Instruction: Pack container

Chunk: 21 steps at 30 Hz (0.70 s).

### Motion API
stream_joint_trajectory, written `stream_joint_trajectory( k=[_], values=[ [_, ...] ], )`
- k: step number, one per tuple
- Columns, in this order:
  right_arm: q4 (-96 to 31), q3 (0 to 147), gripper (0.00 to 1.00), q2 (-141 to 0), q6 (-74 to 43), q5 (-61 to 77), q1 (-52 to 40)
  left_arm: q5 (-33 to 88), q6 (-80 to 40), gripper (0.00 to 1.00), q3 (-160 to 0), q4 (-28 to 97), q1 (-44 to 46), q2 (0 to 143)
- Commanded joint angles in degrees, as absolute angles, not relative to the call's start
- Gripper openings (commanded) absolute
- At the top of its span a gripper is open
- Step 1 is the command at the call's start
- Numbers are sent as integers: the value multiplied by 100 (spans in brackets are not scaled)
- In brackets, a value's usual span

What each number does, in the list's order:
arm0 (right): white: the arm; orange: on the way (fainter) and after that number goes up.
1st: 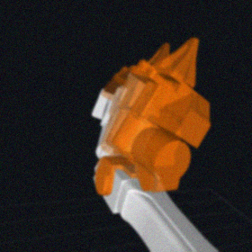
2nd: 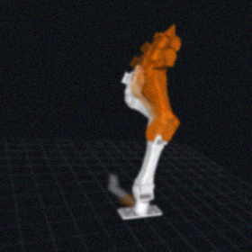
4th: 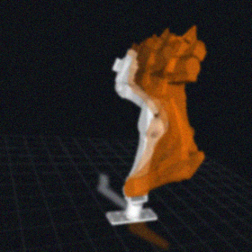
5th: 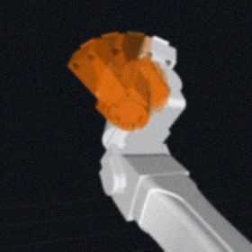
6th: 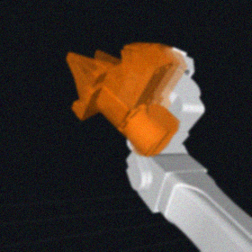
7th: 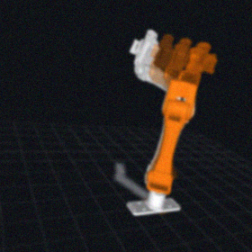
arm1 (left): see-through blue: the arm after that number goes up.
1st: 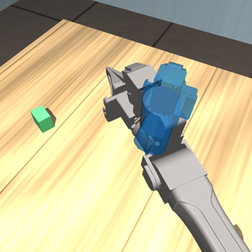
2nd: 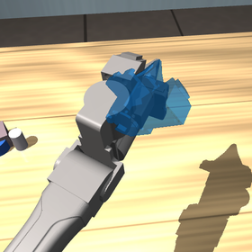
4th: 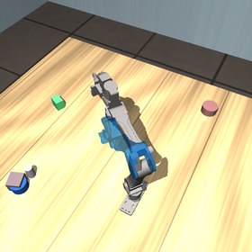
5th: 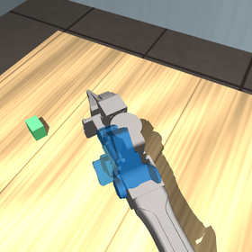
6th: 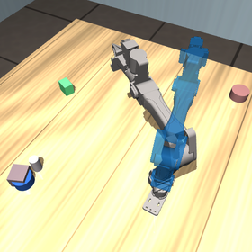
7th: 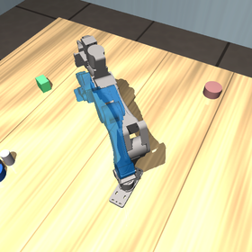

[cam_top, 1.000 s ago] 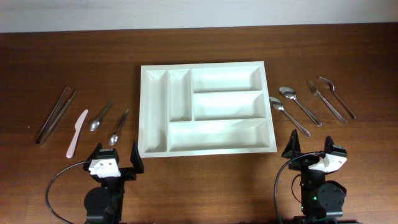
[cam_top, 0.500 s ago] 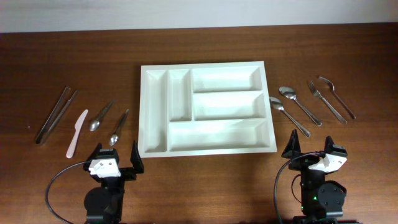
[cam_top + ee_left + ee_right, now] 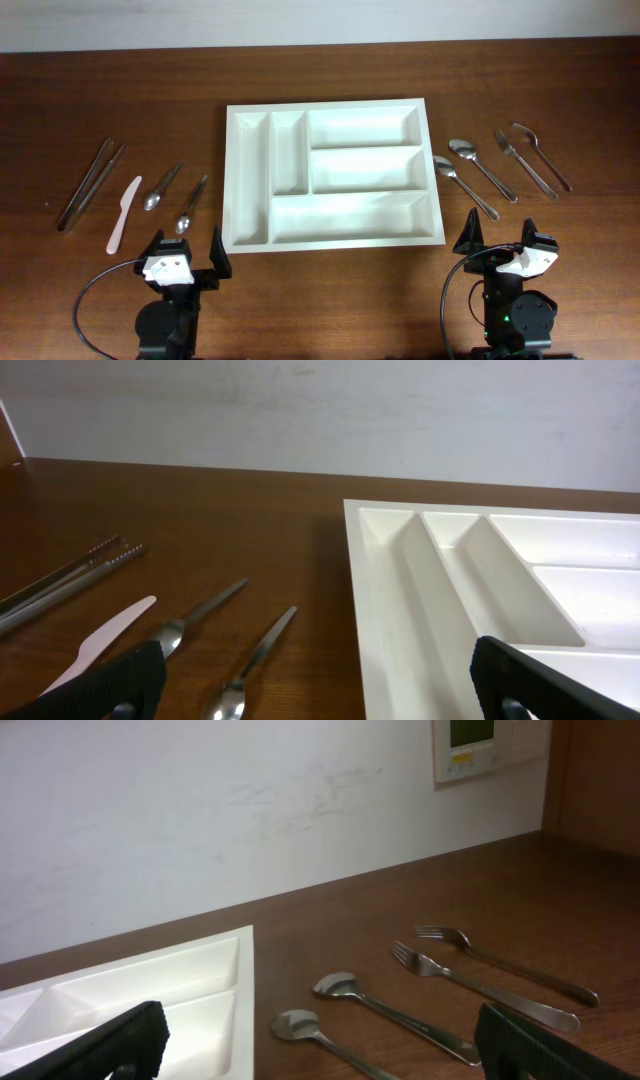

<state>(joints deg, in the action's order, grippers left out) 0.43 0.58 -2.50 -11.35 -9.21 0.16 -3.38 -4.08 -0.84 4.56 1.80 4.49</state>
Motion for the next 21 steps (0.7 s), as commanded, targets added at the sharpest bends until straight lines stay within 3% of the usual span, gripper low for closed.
stream_joint_trajectory(
  k=[1,9,12,21],
  values=[
    [60,32,99,-202,-1079,-1015,5,-276,-314,99,-54,429,154,443],
    [60,32,99,-202,-1079,-1015,5,-130,-239,99,-233,211,161,445],
    [60,32,99,-202,-1079,-1015,5,-261,440,99,-812,471,161,523],
    [60,32,99,-202,-1079,-1015,5,-1850,1387,99,-3439,1367,158,2692]
  ],
)
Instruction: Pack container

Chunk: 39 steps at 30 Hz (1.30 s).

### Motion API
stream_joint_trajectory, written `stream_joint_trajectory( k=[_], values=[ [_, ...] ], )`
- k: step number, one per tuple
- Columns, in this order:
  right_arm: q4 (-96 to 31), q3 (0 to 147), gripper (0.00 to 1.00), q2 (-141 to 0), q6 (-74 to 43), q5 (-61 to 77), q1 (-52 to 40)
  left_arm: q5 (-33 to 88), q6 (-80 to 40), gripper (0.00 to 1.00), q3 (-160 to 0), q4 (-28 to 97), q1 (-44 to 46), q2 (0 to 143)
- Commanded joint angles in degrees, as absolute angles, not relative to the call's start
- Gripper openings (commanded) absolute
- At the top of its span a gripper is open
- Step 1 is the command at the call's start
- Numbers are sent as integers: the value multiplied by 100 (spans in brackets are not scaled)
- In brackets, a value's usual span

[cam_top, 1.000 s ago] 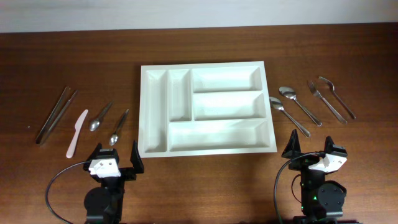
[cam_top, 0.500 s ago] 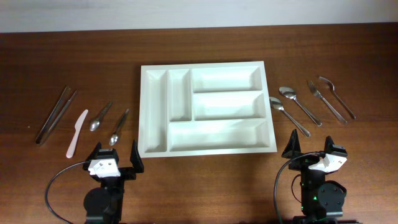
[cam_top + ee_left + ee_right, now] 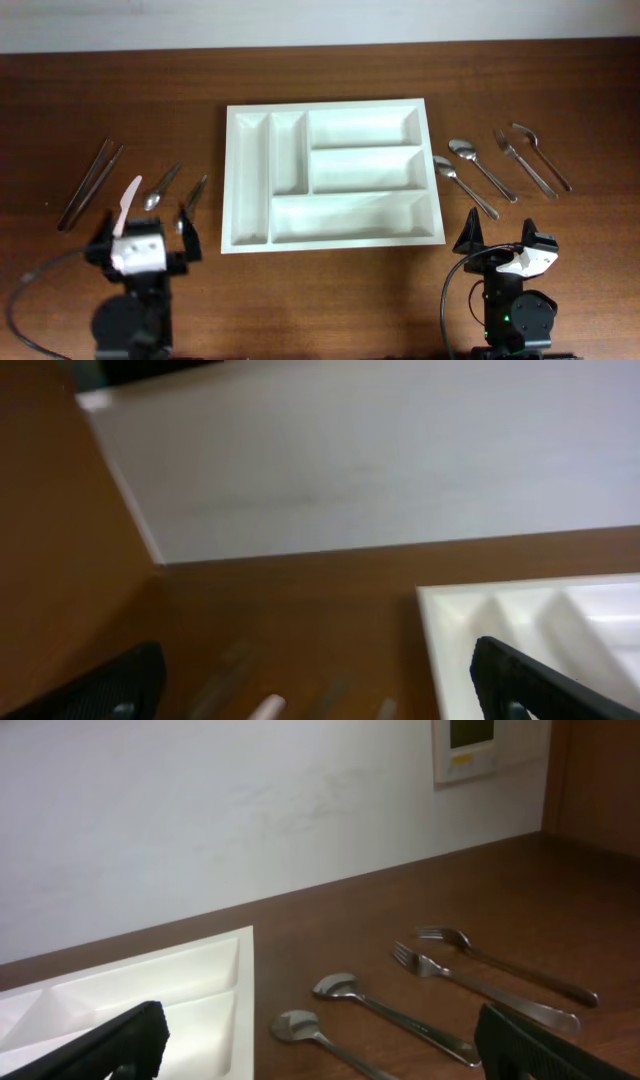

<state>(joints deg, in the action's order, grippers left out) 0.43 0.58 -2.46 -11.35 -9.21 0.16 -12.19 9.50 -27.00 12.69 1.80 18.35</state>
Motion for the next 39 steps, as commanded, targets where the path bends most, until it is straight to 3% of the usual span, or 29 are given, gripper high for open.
stream_joint_trajectory(
  k=[1,4,10,16,26,31,35,39],
  values=[
    [60,32,99,-202,-1079,-1015,5,-1850,1428,99,-3686,1411,158,2963],
    [60,32,99,-202,-1079,-1015,5,-1848,1737,99,-4593,1710,158,4064],
    [60,32,99,-202,-1079,-1015,5,-1737,2005,99,-6624,3782,161,6796],
    [60,32,99,-202,-1079,-1015,5,-1973,2003,99,-6917,3905,172,8285],
    [60,32,99,-202,-1079,-1015,5,-609,2029,100,-6914,4298,169,8755],
    [60,32,99,-202,-1079,-1015,5,-532,2202,89,-6886,4333,158,8794],
    [60,32,99,-202,-1079,-1015,5,-519,2202,89,-6814,4372,32,8958],
    [60,32,99,-202,-1079,-1015,5,-438,2320,78,-6702,4423,-222,9306]
  ],
)
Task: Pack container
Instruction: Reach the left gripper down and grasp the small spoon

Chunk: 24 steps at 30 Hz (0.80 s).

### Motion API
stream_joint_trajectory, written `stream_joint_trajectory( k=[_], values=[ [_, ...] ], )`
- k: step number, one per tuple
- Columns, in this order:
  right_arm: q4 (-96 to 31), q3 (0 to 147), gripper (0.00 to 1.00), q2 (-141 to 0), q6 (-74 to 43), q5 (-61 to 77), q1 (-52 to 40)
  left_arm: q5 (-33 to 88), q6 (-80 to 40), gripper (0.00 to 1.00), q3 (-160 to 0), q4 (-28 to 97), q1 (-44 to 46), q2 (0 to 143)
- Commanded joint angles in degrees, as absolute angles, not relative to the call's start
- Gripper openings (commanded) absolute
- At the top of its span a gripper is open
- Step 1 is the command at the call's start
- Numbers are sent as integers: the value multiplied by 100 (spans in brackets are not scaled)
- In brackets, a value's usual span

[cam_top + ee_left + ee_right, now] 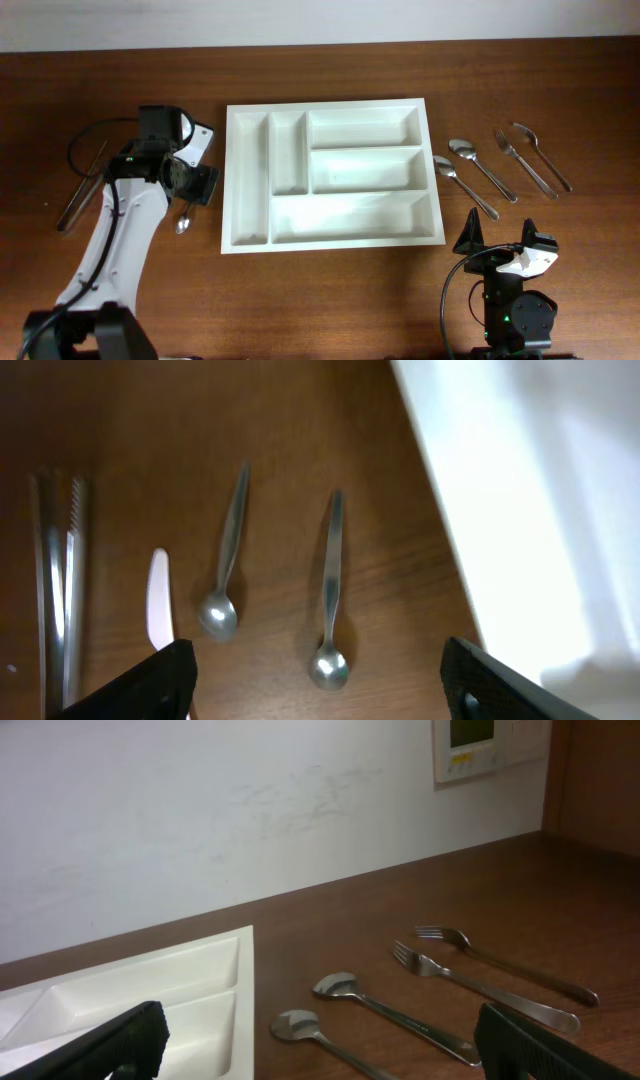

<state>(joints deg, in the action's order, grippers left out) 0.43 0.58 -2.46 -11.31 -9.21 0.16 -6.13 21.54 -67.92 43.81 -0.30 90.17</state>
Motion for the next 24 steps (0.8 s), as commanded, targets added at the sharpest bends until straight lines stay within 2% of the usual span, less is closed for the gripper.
stream_joint_trajectory(
  k=[1,5,13,24],
  values=[
    [60,32,99,-202,-1079,-1015,5,-252,2462,77,-6687,4421,-272,9369],
    [60,32,99,-202,-1079,-1015,5,635,3129,75,-6678,4418,-521,9688],
    [60,32,99,-202,-1079,-1015,5,668,3944,75,-6672,4418,-617,10136],
    [60,32,99,-202,-1079,-1015,5,670,4080,75,-6672,4147,-808,10923]
  ],
)
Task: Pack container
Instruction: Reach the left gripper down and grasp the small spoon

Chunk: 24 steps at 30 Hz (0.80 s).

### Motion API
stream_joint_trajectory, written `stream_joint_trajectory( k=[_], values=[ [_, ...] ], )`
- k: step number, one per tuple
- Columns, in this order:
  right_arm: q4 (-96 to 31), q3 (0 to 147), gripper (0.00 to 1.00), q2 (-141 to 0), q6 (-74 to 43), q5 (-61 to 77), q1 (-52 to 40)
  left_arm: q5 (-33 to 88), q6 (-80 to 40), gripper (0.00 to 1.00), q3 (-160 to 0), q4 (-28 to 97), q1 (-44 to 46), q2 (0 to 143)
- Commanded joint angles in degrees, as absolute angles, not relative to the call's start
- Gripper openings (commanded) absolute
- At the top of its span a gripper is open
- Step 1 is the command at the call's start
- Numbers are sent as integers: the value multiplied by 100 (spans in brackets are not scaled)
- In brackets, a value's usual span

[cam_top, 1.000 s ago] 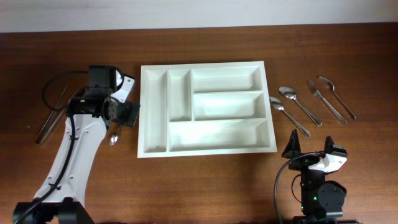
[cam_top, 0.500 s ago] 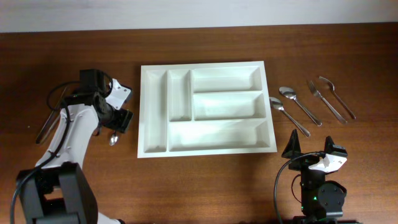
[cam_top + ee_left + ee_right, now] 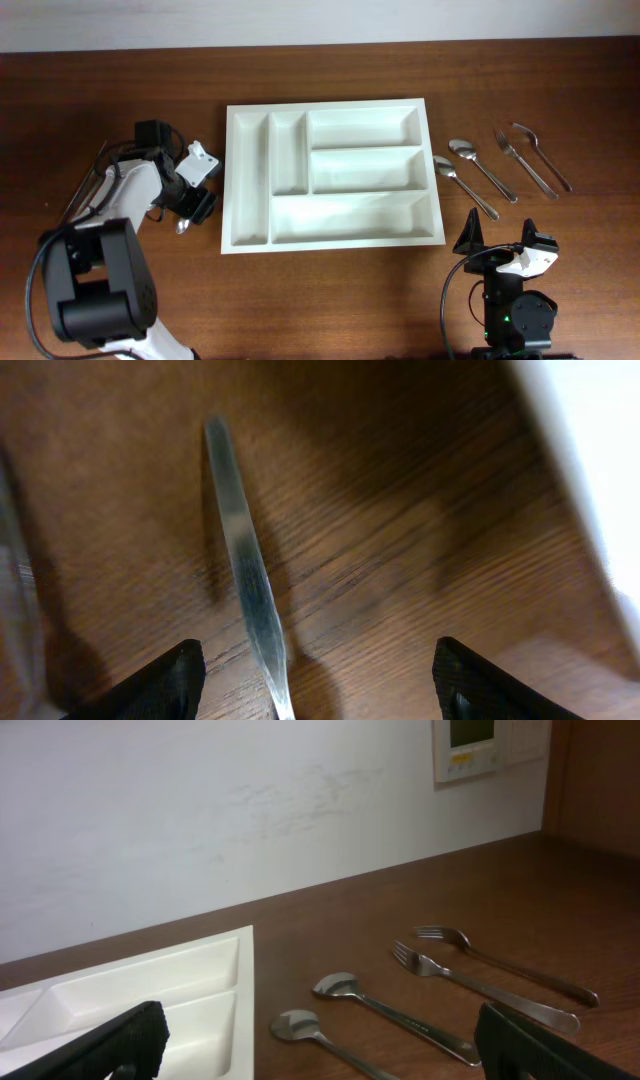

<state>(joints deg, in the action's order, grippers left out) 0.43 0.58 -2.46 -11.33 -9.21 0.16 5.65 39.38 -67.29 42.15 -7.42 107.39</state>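
Observation:
The white divided tray (image 3: 255, 180) lies mid-table, all its compartments bare. My left gripper (image 3: 190, 188) is low over the table just left of the tray, open. In the left wrist view its fingertips (image 3: 140, 685) stand on either side of a spoon handle (image 3: 245, 580), apart from it. That spoon's bowl (image 3: 182, 226) shows past the gripper. My right gripper (image 3: 505, 250) rests open at the front right with nothing between its fingers (image 3: 120, 1040).
Right of the tray lie two spoons (image 3: 465, 150) (image 3: 445, 168) and two forks (image 3: 510, 148) (image 3: 535, 150), also in the right wrist view as spoons (image 3: 350, 988) and forks (image 3: 470, 942). Metal tongs (image 3: 80, 190) lie at the far left, partly behind my left arm. The tray's edge (image 3: 600, 480) is close by.
My left gripper was higher, with two spoons, a knife and the tongs under it. Now it is low over the table, straddling the handle of the spoon nearest the tray. The right arm is unchanged.
Both grippers stood open at the table's front edge. The left one then shifted left with its camera tilted up, then hung over the cutlery left of the tray looking down. It is now down around one spoon handle. The cutlery and tray have not moved.

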Motion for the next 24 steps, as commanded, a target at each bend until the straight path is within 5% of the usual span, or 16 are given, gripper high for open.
stream_joint_trajectory(
  k=[1,6,8,12,17,24],
  values=[
    [60,32,99,-202,-1079,-1015,5,670,4080,76,-6672,4093,-823,10971],
    [60,32,99,-202,-1079,-1015,5,670,4080,74,-6672,4003,-937,11026],
    [60,32,99,-202,-1079,-1015,5,668,4075,45,-6672,4005,-972,11026],
    [60,32,99,-202,-1079,-1015,5,670,4077,33,-6672,3979,-972,11026],
    [60,32,99,-202,-1079,-1015,5,760,4077,2,-6672,3968,-969,11026],
    [60,32,99,-202,-1079,-1015,5,819,4053,2,-6689,3966,-969,11024]
  ],
)
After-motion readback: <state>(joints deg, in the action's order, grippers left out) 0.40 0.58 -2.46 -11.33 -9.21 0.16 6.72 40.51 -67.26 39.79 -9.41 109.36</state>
